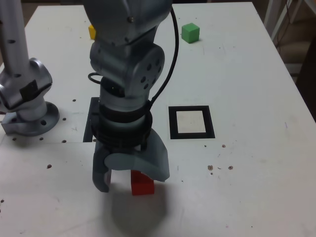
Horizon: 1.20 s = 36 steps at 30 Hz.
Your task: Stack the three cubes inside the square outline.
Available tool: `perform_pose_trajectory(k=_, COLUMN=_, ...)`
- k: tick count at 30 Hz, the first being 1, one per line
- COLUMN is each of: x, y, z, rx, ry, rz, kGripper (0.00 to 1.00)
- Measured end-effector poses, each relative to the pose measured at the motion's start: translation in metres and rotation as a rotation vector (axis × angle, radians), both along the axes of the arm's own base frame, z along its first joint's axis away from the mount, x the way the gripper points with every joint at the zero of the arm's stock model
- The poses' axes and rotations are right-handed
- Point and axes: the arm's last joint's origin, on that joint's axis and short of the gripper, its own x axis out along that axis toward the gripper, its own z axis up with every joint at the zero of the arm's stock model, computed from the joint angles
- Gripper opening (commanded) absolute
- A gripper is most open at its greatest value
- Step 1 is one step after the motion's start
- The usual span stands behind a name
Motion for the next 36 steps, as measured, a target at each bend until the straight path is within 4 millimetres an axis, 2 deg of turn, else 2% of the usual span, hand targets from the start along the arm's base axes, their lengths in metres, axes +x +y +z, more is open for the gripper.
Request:
perform_pose_trajectory(k=13, x=0.009, y=-0.006, z=-0.007, rx=-0.003, ry=0.016, rz=0.005, kGripper=0.75)
perform_pose_trajectory(k=21, x=0.017, y=-0.01, z=-0.015, rx=0.022, ry=0.017, rz=0.004, kGripper=0.74)
perform_pose_trajectory(k=25, x=0.022, y=-0.008, z=-0.018, rx=0.026, ry=0.019, rz=0.006, kGripper=0.74)
perform_pose_trajectory(k=36, x=0.027, y=0.003, z=-0.018, rx=0.04, ry=0.035, rz=0.01, kGripper=0.64)
